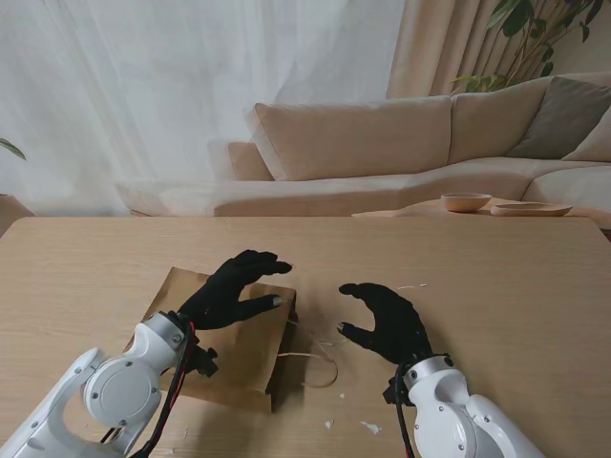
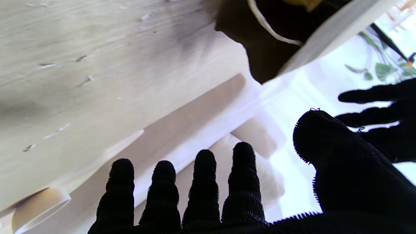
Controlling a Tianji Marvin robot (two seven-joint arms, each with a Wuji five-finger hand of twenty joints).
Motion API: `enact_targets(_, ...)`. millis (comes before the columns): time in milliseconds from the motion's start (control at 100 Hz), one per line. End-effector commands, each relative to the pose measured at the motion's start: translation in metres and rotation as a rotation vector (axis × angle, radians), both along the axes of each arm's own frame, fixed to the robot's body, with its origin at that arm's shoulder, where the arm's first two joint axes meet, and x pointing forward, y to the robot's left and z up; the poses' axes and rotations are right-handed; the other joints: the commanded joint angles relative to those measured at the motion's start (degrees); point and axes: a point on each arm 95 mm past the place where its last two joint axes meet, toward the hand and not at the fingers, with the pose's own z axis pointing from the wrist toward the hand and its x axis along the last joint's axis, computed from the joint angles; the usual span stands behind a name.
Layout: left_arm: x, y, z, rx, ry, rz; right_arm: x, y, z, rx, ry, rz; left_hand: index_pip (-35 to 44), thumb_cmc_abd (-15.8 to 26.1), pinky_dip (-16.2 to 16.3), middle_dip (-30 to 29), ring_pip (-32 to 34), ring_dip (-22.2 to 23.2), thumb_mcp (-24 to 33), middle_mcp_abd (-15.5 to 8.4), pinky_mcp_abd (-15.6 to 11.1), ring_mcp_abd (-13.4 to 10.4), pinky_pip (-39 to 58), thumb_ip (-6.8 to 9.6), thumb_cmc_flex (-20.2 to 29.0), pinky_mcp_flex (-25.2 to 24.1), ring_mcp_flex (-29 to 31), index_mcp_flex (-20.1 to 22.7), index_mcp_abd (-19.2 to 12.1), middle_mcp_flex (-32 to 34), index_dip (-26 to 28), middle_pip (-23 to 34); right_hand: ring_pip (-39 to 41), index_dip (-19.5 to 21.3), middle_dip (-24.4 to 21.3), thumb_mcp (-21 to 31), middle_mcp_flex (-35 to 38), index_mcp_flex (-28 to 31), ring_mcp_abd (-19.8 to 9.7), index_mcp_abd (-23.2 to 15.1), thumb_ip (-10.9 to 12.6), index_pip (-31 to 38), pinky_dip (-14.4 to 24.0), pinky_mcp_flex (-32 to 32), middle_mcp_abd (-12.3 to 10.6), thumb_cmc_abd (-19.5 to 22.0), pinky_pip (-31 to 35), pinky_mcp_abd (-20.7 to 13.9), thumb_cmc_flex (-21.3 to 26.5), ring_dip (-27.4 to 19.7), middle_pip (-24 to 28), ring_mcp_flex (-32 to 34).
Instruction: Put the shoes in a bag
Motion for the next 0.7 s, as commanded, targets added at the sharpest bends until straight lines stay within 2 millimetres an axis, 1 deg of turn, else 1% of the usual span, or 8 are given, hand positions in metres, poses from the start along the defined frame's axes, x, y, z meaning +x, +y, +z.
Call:
enact_targets(0, -0.007, 0.004, -0.01, -0.006, 0.032, 0.016, -0.001, 0.013, 0.007, 0.039, -0.005, 0.014, -0.1, 1.9, -2.5, -1.5, -1.6, -2.8, -1.8, -2.8, -1.9, -1.9, -3.0, 1.5, 0.0, 0.4, -1.1, -2.1, -1.9, -2.0, -1.0, -1.2, -0.9, 1.0, -0.3, -0.9, -1.8, -1.9, -1.4, 0.0, 3.4, -1.3, 1.1, -0.3, 0.4, 1.6, -1.9, 0.6, 1.5, 0.0, -1.5, -2.0)
enact_targets(130, -0.018, 0.014, -0.016, -0.047, 0.014, 0.058, -0.004, 0.025, 0.008, 0.095, -0.02, 0.014, -0.6, 2.4, -5.6, -3.8, -2.6, -7.5, -3.0, -4.3, -2.0, -2.3, -3.7, 1.59, 0.1, 0.6, -1.0, -3.6, -3.0, -2.9, -2.0, -2.7, -1.8, 0.0, -0.8, -1.2, -1.7, -1.5, -1.5, -0.1, 4.1, -3.1, 1.1, -0.6, 0.0, 1.7, -2.9, 0.5, 3.1, -0.4, -2.6, -2.1)
enact_targets(230, -0.028, 0.02, -0.023, -0.071, 0.005, 0.087, -0.006, 0.033, 0.009, 0.127, -0.027, 0.016, -0.8, 2.9, -7.7, -5.7, -3.4, -11.6, -4.3, -4.9, -2.1, -2.7, -4.1, 1.63, -0.1, 0.7, -0.9, -5.0, -3.6, -3.3, -2.8, -4.3, -3.0, -0.5, -1.4, -1.2, -1.6, -1.7, -1.7, -0.3, 4.1, -4.1, 1.0, -1.1, -0.3, 1.9, -3.8, 0.6, 3.0, -1.0, -4.0, -2.4)
enact_targets(350, -0.04, 0.023, -0.033, -0.124, 0.01, 0.129, -0.01, 0.041, 0.007, 0.179, -0.027, 0.022, -1.0, 3.7, -8.6, -6.7, -3.8, -13.3, -5.1, -5.4, -1.9, -3.0, -4.2, 1.61, -1.0, 0.6, -1.1, -6.7, -4.1, -3.7, -3.4, -5.5, -4.7, -0.7, -2.1, -2.0, -1.6, -2.3, -2.0, -0.9, 4.2, -5.0, 0.9, -2.0, -0.6, 3.0, -4.7, 0.2, 2.9, -1.7, -5.7, -2.5)
enact_targets(380, -0.043, 0.023, -0.035, -0.139, 0.014, 0.139, -0.01, 0.043, 0.006, 0.19, -0.028, 0.024, -0.7, 4.0, -9.2, -7.1, -4.0, -14.3, -5.4, -5.5, -1.9, -3.0, -4.3, 1.64, -1.2, 0.7, -0.9, -7.4, -4.3, -3.8, -3.6, -6.2, -5.2, -0.7, -2.3, -2.4, -1.5, -2.4, -2.0, -1.1, 4.3, -5.3, 0.8, -2.2, -0.6, 3.5, -5.1, 0.2, 2.9, -1.8, -6.3, -2.6)
enact_targets(510, -0.054, 0.022, -0.042, -0.21, 0.029, 0.164, -0.013, 0.046, 0.001, 0.249, -0.027, 0.043, -0.3, 4.7, -9.8, -7.3, -4.2, -15.2, -5.7, -6.3, -2.2, -3.4, -4.3, 1.57, -1.5, 0.7, -1.0, -8.3, -4.7, -4.2, -3.9, -6.7, -7.9, -0.5, -3.3, -4.4, -1.6, -3.7, -2.8, -2.2, 4.5, -7.3, 0.1, -4.0, -1.2, 5.7, -6.9, -0.8, 2.7, -2.6, -9.0, -3.1)
enact_targets(620, -0.061, 0.019, -0.049, -0.228, 0.036, 0.166, -0.012, 0.048, -0.003, 0.313, -0.034, 0.047, 0.0, 5.2, -10.2, -7.6, -4.3, -15.9, -6.2, -7.4, -2.4, -4.0, -4.3, 1.5, -1.7, 0.8, -1.0, -10.0, -5.3, -4.7, -4.1, -7.9, -9.3, -0.1, -3.8, -5.3, -1.6, -3.8, -3.3, -2.8, 4.7, -8.6, -0.5, -5.0, -1.6, 6.5, -8.1, -1.8, 2.6, -2.9, -10.3, -3.3)
enact_targets(690, -0.063, 0.017, -0.052, -0.255, 0.054, 0.165, -0.011, 0.048, -0.004, 0.335, -0.029, 0.071, 0.3, 5.2, -10.4, -7.6, -4.5, -16.4, -6.2, -7.4, -2.9, -4.4, -4.3, 1.52, -1.0, 0.8, -1.0, -10.7, -5.4, -4.9, -4.2, -8.4, -11.0, 0.3, -4.6, -6.6, -1.7, -5.5, -3.8, -2.8, 4.6, -10.1, -0.9, -5.5, -1.9, 8.5, -8.9, -2.5, 1.3, -3.5, -12.4, -3.7)
